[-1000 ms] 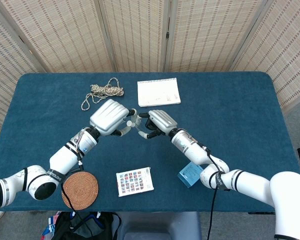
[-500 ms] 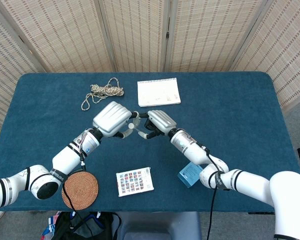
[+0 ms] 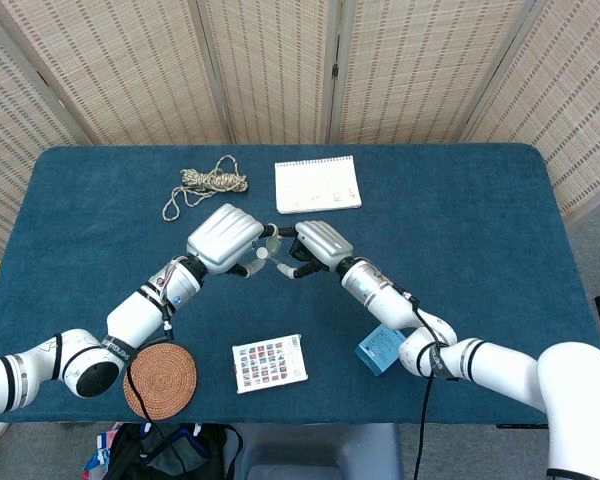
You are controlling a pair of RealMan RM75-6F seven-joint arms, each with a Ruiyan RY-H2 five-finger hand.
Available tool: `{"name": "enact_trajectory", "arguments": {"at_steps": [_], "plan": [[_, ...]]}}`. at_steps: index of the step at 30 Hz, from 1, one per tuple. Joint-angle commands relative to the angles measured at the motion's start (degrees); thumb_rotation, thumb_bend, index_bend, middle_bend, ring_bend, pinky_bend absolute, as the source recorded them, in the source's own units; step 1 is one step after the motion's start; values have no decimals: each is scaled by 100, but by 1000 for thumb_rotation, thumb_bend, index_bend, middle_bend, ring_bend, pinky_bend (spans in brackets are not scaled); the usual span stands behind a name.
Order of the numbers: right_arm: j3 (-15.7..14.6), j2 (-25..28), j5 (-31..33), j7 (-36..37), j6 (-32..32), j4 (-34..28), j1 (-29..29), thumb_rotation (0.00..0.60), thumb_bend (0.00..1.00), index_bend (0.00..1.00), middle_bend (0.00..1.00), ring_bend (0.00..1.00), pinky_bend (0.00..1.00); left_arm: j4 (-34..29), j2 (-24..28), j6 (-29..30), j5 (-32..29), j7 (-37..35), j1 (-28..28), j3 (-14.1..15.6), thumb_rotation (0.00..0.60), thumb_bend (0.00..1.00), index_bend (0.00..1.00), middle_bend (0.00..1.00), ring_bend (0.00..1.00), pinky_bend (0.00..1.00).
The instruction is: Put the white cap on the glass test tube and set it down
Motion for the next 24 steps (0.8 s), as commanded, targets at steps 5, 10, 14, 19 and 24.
{"name": "enact_trajectory", "arguments": {"at_steps": [5,10,14,19,24], "plan": [[-48,133,66,-179,-80,-66,-24,600,432,935,1000,1000,1000,-28,39,22,-6,-100,47,13,600,340,142,989,984,1000],[-110,446,177,-479,-205,-277,-73,600,432,935,1000,1000,1000,-48,146,46,-3,-264,160,28,600,336,55,974,975,1000],[-177,963,407,-940,-524,-609,-48,600,432,937,1000,1000,1000,-66,294,138,3,-384,349,95,600,335,53,956,962,1000],[-363,1497,866,-1697,-1065,-895,148,600,432,945,1000,1000,1000,35,203,778,295,-136,700,289,600,334,53,891,890,1000],[-670,1493,1355,-2435,-1277,-872,378,600,426,945,1000,1000,1000,57,108,1200,452,208,958,461,600,333,53,843,821,993]]}}
